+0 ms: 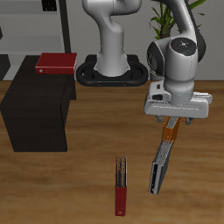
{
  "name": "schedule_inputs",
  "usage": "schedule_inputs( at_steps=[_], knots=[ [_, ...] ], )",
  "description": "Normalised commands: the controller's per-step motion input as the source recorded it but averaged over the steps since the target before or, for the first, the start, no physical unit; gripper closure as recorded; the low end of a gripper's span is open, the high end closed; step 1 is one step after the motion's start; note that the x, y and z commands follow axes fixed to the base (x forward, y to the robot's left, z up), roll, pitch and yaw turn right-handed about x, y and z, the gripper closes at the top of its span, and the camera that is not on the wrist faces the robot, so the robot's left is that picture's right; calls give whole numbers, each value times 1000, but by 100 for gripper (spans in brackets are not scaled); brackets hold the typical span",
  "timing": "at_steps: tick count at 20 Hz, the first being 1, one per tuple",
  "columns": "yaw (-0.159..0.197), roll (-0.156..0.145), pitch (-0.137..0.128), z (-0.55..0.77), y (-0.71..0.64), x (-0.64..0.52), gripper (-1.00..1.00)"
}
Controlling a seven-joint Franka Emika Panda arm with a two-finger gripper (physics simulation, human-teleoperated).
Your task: Place the left red book flat on top of the shelf and place the orange book flat on top of the shelf
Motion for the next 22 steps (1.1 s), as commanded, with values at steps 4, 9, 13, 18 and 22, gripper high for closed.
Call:
schedule_inputs(
  at_steps=[4, 9, 13, 18, 22],
  knots=[
    [6, -43, 62, -229, -32, 14, 100],
    [-41, 48, 11, 13, 40, -20, 100],
    [-9, -8, -27, 257, -76, -84, 100],
    [64, -41, -40, 386, -91, -219, 100],
    [26, -88, -4, 351, -203, -201, 100]
  ],
)
